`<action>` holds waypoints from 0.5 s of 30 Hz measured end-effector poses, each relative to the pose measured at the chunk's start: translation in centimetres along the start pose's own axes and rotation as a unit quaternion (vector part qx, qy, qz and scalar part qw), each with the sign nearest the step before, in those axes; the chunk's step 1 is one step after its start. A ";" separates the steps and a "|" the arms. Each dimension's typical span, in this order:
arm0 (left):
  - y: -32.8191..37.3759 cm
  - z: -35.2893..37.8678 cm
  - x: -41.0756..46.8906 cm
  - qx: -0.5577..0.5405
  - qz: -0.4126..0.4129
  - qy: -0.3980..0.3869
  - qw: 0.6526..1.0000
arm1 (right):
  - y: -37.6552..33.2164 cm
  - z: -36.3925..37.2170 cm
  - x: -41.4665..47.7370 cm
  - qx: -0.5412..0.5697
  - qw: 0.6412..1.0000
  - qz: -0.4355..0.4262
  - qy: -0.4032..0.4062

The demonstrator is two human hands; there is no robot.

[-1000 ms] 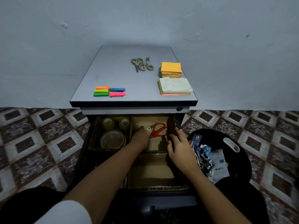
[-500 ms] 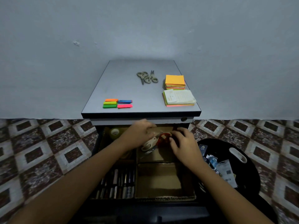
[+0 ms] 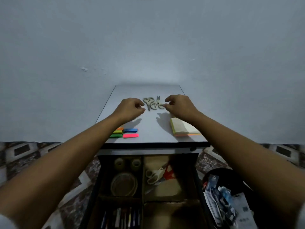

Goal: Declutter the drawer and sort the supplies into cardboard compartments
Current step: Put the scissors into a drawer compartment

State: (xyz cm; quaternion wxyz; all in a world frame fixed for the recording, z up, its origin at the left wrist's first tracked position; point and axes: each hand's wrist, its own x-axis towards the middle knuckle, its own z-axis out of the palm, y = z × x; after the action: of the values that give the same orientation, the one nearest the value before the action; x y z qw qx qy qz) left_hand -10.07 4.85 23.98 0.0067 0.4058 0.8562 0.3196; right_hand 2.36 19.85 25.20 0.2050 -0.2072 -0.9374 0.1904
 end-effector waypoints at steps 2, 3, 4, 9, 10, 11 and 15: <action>-0.4 0.2 2.0 -0.008 -0.024 -0.001 1.000 | 0.0 0.1 2.2 -0.032 0.999 -0.003 -0.019; -0.6 0.4 2.8 -0.013 -0.036 -0.004 0.999 | 0.1 0.3 3.2 -0.049 0.998 -0.002 -0.032; -0.9 0.7 3.9 -0.017 -0.047 -0.003 0.999 | 0.3 0.8 4.5 -0.065 0.997 0.001 -0.046; -2.7 2.7 8.7 -0.009 -0.091 -0.027 0.995 | 1.2 3.5 9.5 -0.132 0.987 0.039 -0.086; -3.2 3.3 9.5 -0.010 -0.098 -0.031 0.995 | 1.4 3.9 10.3 -0.149 0.984 0.048 -0.090; -3.6 3.8 10.4 -0.008 -0.109 -0.032 0.993 | 1.6 4.3 10.9 -0.170 0.979 0.057 -0.096; -4.9 6.0 12.5 -0.014 -0.134 -0.030 0.990 | 2.1 6.1 12.8 -0.239 0.960 0.074 -0.123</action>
State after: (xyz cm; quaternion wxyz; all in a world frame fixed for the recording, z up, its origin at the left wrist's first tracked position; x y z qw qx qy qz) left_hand -20.25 14.58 19.62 0.0809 0.2964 0.8977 0.3159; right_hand -10.50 25.91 23.04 0.0178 -0.2936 -0.9558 -0.0002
